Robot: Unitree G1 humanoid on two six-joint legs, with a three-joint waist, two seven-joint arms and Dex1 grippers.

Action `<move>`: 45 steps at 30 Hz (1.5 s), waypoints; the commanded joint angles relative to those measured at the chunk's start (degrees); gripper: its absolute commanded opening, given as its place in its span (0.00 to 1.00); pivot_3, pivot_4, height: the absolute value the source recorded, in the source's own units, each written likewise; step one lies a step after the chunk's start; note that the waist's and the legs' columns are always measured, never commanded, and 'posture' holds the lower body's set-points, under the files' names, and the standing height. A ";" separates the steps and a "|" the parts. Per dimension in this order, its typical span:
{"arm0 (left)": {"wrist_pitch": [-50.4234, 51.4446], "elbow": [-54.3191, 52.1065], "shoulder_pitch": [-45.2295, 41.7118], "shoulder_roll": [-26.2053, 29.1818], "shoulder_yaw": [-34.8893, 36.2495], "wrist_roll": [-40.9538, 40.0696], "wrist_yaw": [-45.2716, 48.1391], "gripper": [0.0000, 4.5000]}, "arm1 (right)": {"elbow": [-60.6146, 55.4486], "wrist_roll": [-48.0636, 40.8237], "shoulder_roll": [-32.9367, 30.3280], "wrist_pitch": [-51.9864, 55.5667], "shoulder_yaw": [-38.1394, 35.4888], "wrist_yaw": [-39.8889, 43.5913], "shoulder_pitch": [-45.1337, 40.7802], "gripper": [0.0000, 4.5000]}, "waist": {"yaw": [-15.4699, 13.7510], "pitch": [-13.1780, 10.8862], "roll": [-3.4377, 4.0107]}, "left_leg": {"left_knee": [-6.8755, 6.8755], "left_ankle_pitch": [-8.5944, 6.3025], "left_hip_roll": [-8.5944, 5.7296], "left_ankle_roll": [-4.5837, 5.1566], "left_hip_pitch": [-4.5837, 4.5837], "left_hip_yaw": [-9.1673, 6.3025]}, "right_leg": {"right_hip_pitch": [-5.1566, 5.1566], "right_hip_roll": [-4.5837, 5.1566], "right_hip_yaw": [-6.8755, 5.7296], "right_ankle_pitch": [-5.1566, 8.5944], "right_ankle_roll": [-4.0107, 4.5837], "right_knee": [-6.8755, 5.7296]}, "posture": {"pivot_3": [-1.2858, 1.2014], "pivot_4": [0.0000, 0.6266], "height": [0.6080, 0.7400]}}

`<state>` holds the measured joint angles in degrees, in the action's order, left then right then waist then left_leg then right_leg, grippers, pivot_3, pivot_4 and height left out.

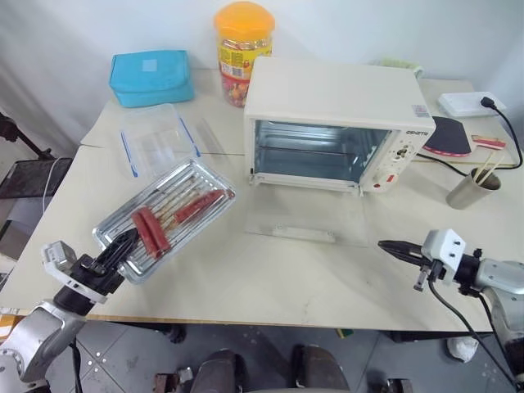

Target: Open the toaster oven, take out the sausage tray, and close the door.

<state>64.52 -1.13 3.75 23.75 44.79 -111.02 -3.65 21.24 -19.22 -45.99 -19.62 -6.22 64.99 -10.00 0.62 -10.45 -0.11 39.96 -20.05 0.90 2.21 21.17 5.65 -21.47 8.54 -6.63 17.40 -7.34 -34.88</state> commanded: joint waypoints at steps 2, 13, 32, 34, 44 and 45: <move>-3.38 -5.34 2.08 -2.48 1.16 -1.98 -1.32 0.00 | -0.17 -3.16 2.56 3.33 0.50 3.88 -3.56 0.01 | -0.29 0.00 0.00 | 0.00 -0.01 0.00 0.00 -0.01 -0.01 | 0.00 0.00 0.00 0.00 0.00 -0.01 | 0.52 0.24 1.00; -3.31 -5.98 2.56 -2.00 2.42 -1.98 -0.83 0.00 | -8.16 -11.99 7.32 15.18 -5.20 0.44 -9.73 0.01 | -0.39 -0.02 0.03 | -0.04 -0.05 0.00 -0.06 0.07 -0.03 | -0.06 0.01 0.00 0.00 0.01 0.02 | 0.52 0.24 1.00; 6.07 -0.22 -4.56 11.98 -19.61 -1.98 3.92 0.00 | -33.31 -20.98 4.35 30.03 -19.98 -5.04 8.23 0.10 | -1.68 -0.02 0.11 | -0.49 -0.14 -0.20 0.00 0.12 -0.12 | -0.11 -0.01 0.21 0.02 0.04 0.32 | 0.52 0.24 1.00; 6.55 1.83 -8.39 13.26 -24.14 -1.96 3.81 0.00 | -34.58 -20.25 3.40 28.98 -21.67 -2.89 13.72 0.22 | -1.88 -0.01 0.12 | -0.50 -0.13 -0.22 0.03 0.10 -0.08 | -0.08 -0.06 0.29 0.01 0.03 0.37 | 0.52 0.24 1.00; 13.96 19.32 -37.83 8.27 -43.69 20.31 15.50 0.00 | -42.77 -19.81 6.22 23.04 -30.24 3.99 36.33 0.85 | -1.92 0.03 0.16 | -0.74 0.00 -0.27 0.07 -0.21 0.50 | -0.13 -0.23 0.47 -0.11 -0.20 0.46 | 0.52 0.24 1.00; 14.35 20.16 -39.54 7.75 -45.20 22.98 17.42 0.00 | -43.82 -20.10 6.55 22.97 -30.42 3.52 36.96 0.93 | -2.09 0.03 0.16 | -0.77 0.03 -0.18 0.04 -0.19 0.50 | -0.17 -0.35 0.44 -0.10 -0.20 0.52 | 0.52 0.24 1.00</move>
<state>78.02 18.59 -34.01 32.06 1.27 -91.17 9.92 -19.53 -37.53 -39.75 3.90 -34.34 69.01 26.41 -1.47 -10.43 0.04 39.18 -19.99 0.71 2.19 21.02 6.17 -21.65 8.08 -6.16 17.30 -7.55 -34.29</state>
